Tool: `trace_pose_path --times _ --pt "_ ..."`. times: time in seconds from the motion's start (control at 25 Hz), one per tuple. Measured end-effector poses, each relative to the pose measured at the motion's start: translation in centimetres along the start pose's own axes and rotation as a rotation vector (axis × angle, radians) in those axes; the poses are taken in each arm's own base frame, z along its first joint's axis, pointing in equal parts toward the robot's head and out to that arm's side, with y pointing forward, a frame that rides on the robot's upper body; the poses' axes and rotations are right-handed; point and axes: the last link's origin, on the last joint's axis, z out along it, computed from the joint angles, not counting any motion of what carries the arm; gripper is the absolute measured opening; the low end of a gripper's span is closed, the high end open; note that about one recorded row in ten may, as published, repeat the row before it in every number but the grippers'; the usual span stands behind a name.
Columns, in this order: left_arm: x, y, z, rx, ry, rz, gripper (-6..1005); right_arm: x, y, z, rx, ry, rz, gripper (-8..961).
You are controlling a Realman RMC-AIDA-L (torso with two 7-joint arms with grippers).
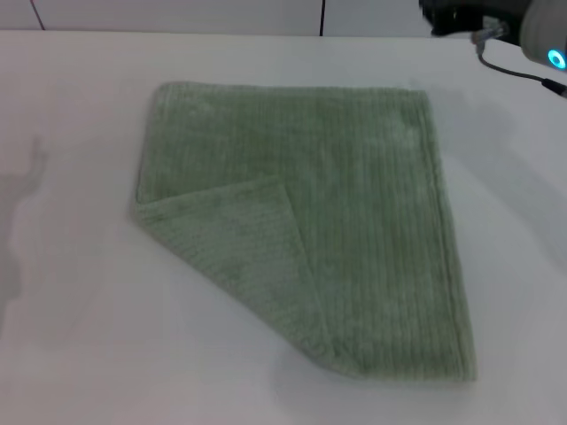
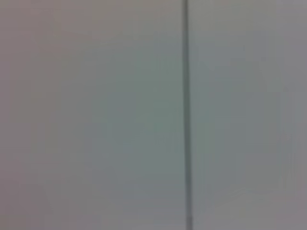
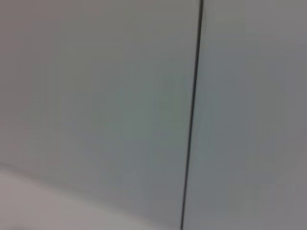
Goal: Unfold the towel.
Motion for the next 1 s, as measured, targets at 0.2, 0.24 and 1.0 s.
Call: trace_pose_path --times 0.2,0.24,1.0 --pt "0.5 2.2 1.0 -0.085 0.000 0.029 836 0.2 0.4 0.8 -0.076 0.214 0.011 218" --pt "0.5 2.2 1.0 -0.085 0.000 0.029 836 0.3 0.4 0.9 -0.090 0.242 0.020 182" --pt "12.8 14.7 4.8 -0.611 -0.622 0.352 835 3.9 -0.8 3.1 -0.066 0.395 0.052 0"
